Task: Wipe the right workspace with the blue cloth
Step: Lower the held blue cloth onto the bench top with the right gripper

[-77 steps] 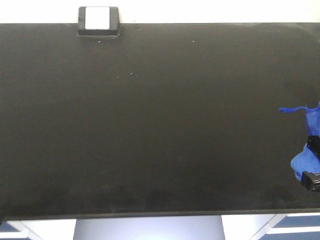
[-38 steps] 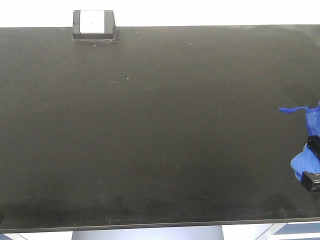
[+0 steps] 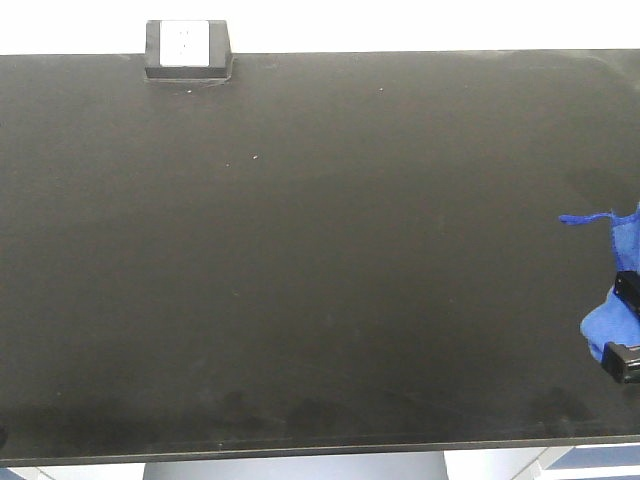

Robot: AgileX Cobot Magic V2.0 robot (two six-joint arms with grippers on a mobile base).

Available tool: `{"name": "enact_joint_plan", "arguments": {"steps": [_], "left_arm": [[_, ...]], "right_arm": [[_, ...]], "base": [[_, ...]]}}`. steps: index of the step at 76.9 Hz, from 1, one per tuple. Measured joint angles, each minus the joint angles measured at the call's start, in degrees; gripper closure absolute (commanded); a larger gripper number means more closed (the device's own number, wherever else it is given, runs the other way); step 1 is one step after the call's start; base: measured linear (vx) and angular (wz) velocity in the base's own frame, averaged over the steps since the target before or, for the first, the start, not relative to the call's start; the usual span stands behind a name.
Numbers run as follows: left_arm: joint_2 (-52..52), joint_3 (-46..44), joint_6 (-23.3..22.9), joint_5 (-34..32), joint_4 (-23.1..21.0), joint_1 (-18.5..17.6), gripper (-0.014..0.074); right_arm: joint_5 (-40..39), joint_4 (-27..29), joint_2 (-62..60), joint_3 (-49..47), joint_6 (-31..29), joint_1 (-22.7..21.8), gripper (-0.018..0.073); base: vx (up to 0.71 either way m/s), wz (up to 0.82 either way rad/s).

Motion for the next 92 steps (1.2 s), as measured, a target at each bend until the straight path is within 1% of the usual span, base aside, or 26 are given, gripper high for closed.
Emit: {"name": "enact_joint_plan", "arguments": {"steps": [4,12,19,33,43,55,67,81,92], "left_arm": [[0.0,0.0,0.0,0.0,0.0,0.0,0.0603],[0.0,0.0,0.0,0.0,0.0,0.0,0.0603],[0.0,0.0,0.0,0.0,0.0,0.0,0.0603],[0.0,0.0,0.0,0.0,0.0,0.0,0.0603],[0.0,0.0,0.0,0.0,0.0,0.0,0.0603],[0.0,0.0,0.0,0.0,0.0,0.0,0.0603],[0.0,0.0,0.0,0.0,0.0,0.0,0.0603],[0.0,0.0,0.0,0.0,0.0,0.0,0.0603],[0.0,0.0,0.0,0.0,0.0,0.0,0.0603]], "right_arm": [[-0.9,1.3,0.1,0.0,0.0,0.0,0.0567],[-3.7,2.1,1.7,0.0,0.1,0.0,0.0567],[-6.3,2.0,6.6,0.0,-0.2,0.0,0.0567],[-11.8,1.3,24.3,-0.8,-1.8,0.0,0.0567],[-14.6,1.3,38.0,-4.7,-2.2,0.0,0.0567],[-15.6,1.3,52.1,-11.6,-3.4,0.0,0.0567],[-15.4,1.3,62.1,-17.3,-3.8,0.0,0.0567],[-14.9,1.3,70.4,-20.5,-4.6,0.0,0.0567],[-15.7,1.6,72.4,-21.3,-4.6,1.1,0.0567]], "base": [[0.00,0.00],[0.00,0.00],[0.00,0.00],[0.00,0.00],[0.00,0.00],[0.00,0.00],[0.00,0.00],[0.00,0.00],[0.00,0.00]]}}
